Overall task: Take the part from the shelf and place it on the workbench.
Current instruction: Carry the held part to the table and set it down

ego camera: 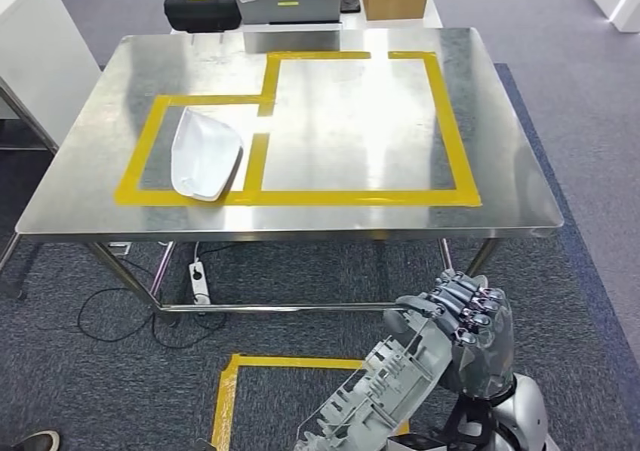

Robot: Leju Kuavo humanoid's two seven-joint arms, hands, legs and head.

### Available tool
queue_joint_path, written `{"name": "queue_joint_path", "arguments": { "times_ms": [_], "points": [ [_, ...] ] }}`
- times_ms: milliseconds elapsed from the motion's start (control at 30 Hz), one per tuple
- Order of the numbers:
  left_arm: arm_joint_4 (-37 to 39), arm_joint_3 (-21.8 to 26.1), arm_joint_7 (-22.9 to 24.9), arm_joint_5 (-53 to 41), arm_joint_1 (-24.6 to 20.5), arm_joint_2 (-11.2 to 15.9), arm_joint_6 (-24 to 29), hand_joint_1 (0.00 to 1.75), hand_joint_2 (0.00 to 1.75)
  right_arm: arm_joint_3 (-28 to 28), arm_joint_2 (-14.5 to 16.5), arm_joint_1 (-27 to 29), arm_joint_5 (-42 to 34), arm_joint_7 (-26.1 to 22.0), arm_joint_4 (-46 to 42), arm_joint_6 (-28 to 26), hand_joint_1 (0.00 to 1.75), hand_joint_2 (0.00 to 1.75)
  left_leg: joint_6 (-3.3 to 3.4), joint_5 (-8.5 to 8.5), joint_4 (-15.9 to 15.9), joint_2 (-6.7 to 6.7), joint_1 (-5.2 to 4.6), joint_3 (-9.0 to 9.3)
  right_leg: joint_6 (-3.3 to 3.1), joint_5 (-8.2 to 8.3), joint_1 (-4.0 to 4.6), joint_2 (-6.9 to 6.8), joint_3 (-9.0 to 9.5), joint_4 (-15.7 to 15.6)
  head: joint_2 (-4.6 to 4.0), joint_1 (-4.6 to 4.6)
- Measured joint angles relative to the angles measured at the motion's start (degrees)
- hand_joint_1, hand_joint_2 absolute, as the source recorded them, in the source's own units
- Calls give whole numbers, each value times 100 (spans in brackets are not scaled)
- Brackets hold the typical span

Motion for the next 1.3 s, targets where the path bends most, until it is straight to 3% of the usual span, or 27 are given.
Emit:
{"name": "queue_joint_path", "arguments": {
  "times_ms": [67,100,200,233,267,333,367,400,433,467,533,567,633,733,867,900,933,1000,1067,1200,1267,1300],
  "points": [
    [5,1,1,-4,18,2,6,0,175,1,0,6,3,2,10,1,175,175,55,743,-387,20,-21,-23,63,-128,2,16,107,4,0,-2],
    [7,1,2,-5,20,1,7,0,175,2,0,9,3,4,14,1,175,175,95,909,-428,26,-38,-37,94,-165,5,20,115,-5,0,-7],
    [7,2,-46,-9,-11,-5,12,0,175,10,0,-8,7,-2,11,-1,175,175,217,869,-486,11,-35,19,191,-258,-3,-4,137,-33,0,-2],
    [7,2,-81,-9,-23,-8,15,0,175,13,-1,-25,10,-6,9,0,175,175,248,856,-526,10,-22,61,213,-336,-1,-12,80,101,0,14],
    [7,2,-114,-8,-37,-10,19,0,175,15,-1,-44,15,-5,6,3,175,175,278,843,-558,11,-12,101,229,-452,2,-18,-70,369,0,25],
    [7,2,-136,-12,-76,-15,21,0,175,19,-12,-81,20,21,1,13,175,175,326,807,-573,12,-25,139,240,-696,10,-21,-556,1150,0,46],
    [7,2,-133,-17,-93,-17,21,0,175,20,-18,-95,21,43,-2,21,175,175,343,787,-573,9,-35,154,239,-732,13,-21,-791,1455,0,50],
    [7,2,-119,-27,-104,-20,22,0,175,20,-26,-106,22,66,-4,28,175,175,354,766,-573,3,-47,176,230,-658,17,-21,-943,1578,0,54],
    [7,2,-93,-39,-107,-22,23,0,175,20,-33,-120,22,88,-4,38,175,175,358,744,-573,-6,-58,207,211,-466,23,-21,-982,1477,0,53],
    [7,2,-66,-50,-105,-24,24,0,175,19,-42,-141,21,107,-4,46,175,175,356,721,-573,-15,-70,245,178,-194,34,-22,-910,1172,0,55],
    [7,2,-28,-72,-93,-28,26,0,175,10,-74,-210,15,129,-4,56,175,175,335,681,-572,-28,-90,300,89,213,67,-27,-643,464,0,50],
    [7,2,-26,-79,-87,-29,25,0,175,2,-92,-268,8,134,-4,64,175,175,310,674,-572,-27,-96,302,55,283,84,-30,-540,229,0,45],
    [7,2,-30,-104,-77,-28,18,0,175,-25,-145,-425,-76,143,-4,138,175,175,249,686,-588,-18,-97,289,25,273,107,-21,-458,59,0,36],
    [7,1,-54,-144,-63,-6,-7,0,175,-115,-273,-825,-551,148,-15,611,175,175,151,595,-492,-7,-101,256,-18,330,51,-15,-399,-74,0,20],
    [7,1,-79,-164,-52,13,-28,0,175,-311,-380,-1311,-1041,109,-20,1161,175,175,22,12,731,-5,-26,-286,-44,359,20,-48,-358,-123,0,-7],
    [7,1,-84,-168,-49,16,-30,0,175,-339,-394,-1358,-1059,93,-20,1195,175,175,2,10,878,-3,-9,-353,-41,357,19,-54,-354,-122,0,-7],
    [7,1,-89,-171,-48,20,-30,0,175,-360,-404,-1386,-1066,80,-20,1215,175,175,-12,115,813,-2,6,-319,-36,353,17,-57,-347,-120,0,-8],
    [7,0,-94,-180,-41,33,-31,0,175,-392,-416,-1429,-1105,60,-20,1275,175,175,-14,517,123,4,30,18,-9,337,10,-55,-321,-118,0,-8],
    [7,-2,-105,-189,-32,43,-44,0,175,-409,-454,-1555,-1307,51,-16,1540,175,175,21,720,-523,7,23,323,46,323,24,-37,-323,-101,0,-16],
    [7,-14,-191,-264,-33,58,-160,0,175,-410,-612,-2584,-2326,134,344,3219,175,175,167,725,-707,23,-12,352,182,335,5,-1,-409,-83,0,3],
    [7,-21,-229,-297,-43,64,-222,0,175,-403,-664,-3418,-2605,241,802,4057,175,175,256,767,-741,35,3,355,220,168,-6,-8,-568,193,0,26],
    [7,-23,-247,-309,-45,65,-251,0,175,-380,-673,-3839,-2679,315,1070,4412,175,175,282,779,-747,35,7,354,227,6,-9,-18,-732,514,0,46]
  ]
}}
